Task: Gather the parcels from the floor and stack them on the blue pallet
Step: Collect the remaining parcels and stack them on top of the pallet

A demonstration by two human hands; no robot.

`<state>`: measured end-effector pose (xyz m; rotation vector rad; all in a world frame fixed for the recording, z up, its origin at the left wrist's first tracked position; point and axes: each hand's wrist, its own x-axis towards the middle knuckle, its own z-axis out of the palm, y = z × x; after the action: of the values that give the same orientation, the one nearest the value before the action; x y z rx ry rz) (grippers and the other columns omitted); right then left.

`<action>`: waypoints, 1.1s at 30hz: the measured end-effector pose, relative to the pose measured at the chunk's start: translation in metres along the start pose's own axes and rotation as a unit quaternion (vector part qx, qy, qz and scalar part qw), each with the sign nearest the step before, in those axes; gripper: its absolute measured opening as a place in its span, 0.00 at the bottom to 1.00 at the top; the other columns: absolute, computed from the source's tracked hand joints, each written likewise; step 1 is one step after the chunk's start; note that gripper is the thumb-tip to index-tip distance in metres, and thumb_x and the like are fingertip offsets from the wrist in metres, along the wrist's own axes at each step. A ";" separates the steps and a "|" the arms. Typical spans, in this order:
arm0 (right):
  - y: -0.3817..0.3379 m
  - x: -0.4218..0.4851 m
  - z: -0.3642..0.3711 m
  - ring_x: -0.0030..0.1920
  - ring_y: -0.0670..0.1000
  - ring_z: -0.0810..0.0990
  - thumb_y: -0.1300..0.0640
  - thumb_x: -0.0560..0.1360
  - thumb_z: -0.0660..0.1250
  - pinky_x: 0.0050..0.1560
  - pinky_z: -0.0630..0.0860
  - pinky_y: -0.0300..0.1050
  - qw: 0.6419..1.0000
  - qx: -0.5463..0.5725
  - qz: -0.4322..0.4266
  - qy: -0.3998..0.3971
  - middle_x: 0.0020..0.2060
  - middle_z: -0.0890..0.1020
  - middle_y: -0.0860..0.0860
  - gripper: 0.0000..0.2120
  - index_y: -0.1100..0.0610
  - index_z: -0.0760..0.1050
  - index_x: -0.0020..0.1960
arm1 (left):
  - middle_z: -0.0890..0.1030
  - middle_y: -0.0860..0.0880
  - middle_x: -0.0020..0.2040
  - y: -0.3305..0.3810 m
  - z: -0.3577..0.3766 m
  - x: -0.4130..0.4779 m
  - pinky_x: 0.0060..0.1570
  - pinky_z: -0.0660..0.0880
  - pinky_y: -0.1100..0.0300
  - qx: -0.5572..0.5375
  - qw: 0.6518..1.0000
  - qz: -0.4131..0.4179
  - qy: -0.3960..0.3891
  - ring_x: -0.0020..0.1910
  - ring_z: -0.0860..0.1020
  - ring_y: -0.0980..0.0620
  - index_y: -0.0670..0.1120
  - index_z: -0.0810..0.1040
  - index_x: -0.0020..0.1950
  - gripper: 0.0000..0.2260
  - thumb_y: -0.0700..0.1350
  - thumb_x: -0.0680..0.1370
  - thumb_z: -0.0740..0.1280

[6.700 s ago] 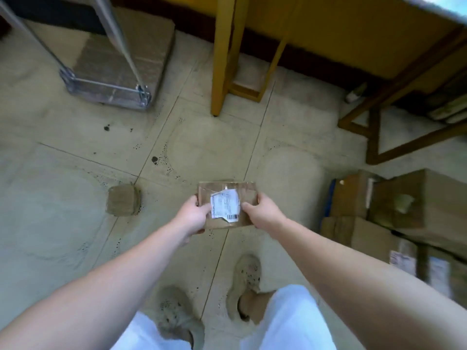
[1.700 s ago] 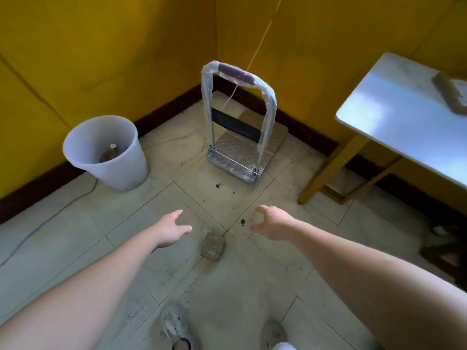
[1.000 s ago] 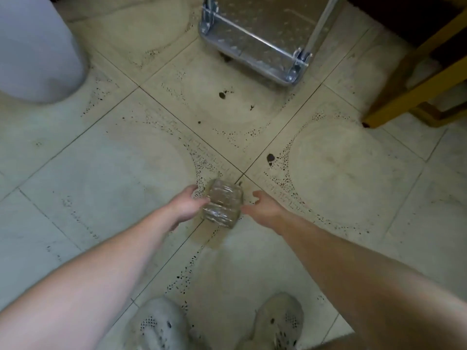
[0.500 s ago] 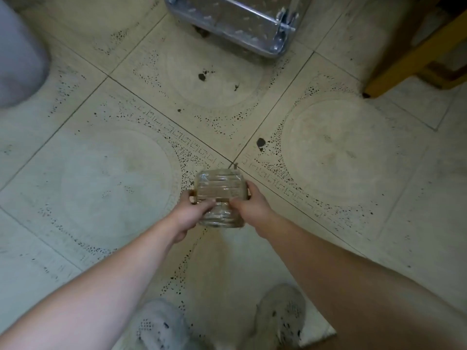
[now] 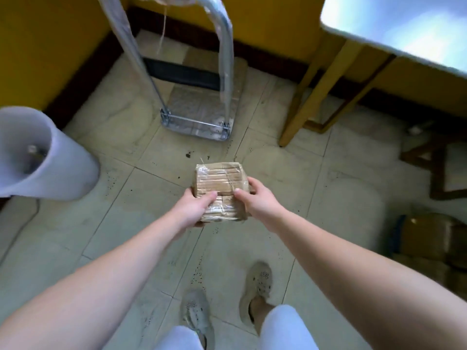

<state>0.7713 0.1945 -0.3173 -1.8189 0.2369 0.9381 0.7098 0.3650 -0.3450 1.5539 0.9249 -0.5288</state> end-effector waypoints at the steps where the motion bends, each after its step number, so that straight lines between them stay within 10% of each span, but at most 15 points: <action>1: -0.022 -0.023 -0.007 0.50 0.49 0.81 0.55 0.76 0.68 0.55 0.79 0.49 1.000 0.002 -0.015 0.005 0.52 0.81 0.49 0.22 0.52 0.70 0.68 | 0.80 0.48 0.53 0.020 -0.006 -0.024 0.49 0.79 0.47 0.005 1.000 0.019 0.003 0.50 0.80 0.47 0.49 0.68 0.63 0.23 0.56 0.73 0.69; 8: -0.141 -0.168 -0.052 0.47 0.47 0.81 0.54 0.74 0.69 0.49 0.80 0.49 0.978 -0.030 -0.172 0.111 0.45 0.81 0.47 0.20 0.42 0.72 0.64 | 0.79 0.51 0.58 0.142 -0.039 -0.162 0.48 0.79 0.51 -0.026 0.977 0.198 -0.068 0.52 0.80 0.51 0.55 0.67 0.64 0.25 0.49 0.71 0.74; 16: -0.166 -0.310 -0.094 0.50 0.44 0.81 0.55 0.75 0.66 0.48 0.76 0.36 0.924 0.005 -0.274 0.268 0.50 0.83 0.41 0.20 0.39 0.72 0.64 | 0.78 0.49 0.62 0.234 -0.025 -0.290 0.51 0.77 0.41 -0.020 0.929 0.232 -0.289 0.58 0.77 0.43 0.61 0.74 0.63 0.37 0.79 0.63 0.52; 21: -0.129 -0.393 -0.142 0.50 0.46 0.81 0.57 0.66 0.69 0.51 0.80 0.47 0.912 0.099 -0.271 0.292 0.51 0.82 0.44 0.22 0.41 0.74 0.58 | 0.77 0.42 0.62 0.251 0.051 -0.362 0.49 0.76 0.37 -0.068 0.926 0.195 -0.317 0.56 0.78 0.39 0.49 0.68 0.68 0.35 0.72 0.72 0.51; 24: -0.103 -0.444 -0.175 0.49 0.52 0.80 0.44 0.62 0.68 0.42 0.79 0.47 0.904 0.205 -0.245 0.286 0.49 0.79 0.51 0.20 0.45 0.72 0.53 | 0.75 0.42 0.58 0.251 0.107 -0.411 0.42 0.78 0.45 -0.026 0.928 0.271 -0.254 0.49 0.79 0.43 0.48 0.67 0.63 0.17 0.55 0.78 0.62; 27: -0.060 -0.498 -0.214 0.40 0.50 0.78 0.34 0.69 0.64 0.36 0.75 0.46 0.871 0.188 -0.204 0.405 0.42 0.78 0.50 0.19 0.48 0.69 0.47 | 0.74 0.42 0.61 0.232 0.178 -0.455 0.46 0.78 0.48 0.003 0.899 0.322 -0.296 0.54 0.78 0.42 0.46 0.63 0.66 0.23 0.40 0.74 0.69; 33: 0.043 -0.614 -0.301 0.47 0.46 0.78 0.50 0.70 0.71 0.37 0.74 0.33 0.824 0.202 -0.243 0.470 0.50 0.77 0.50 0.18 0.49 0.67 0.55 | 0.82 0.47 0.52 0.187 0.324 -0.540 0.34 0.79 0.56 0.012 0.830 0.325 -0.453 0.45 0.83 0.47 0.51 0.62 0.67 0.25 0.34 0.75 0.65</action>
<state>0.4806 -0.2375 0.1276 -1.6687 0.5003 -0.4093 0.5982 -0.0879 0.1175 1.2905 -0.3439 -0.6689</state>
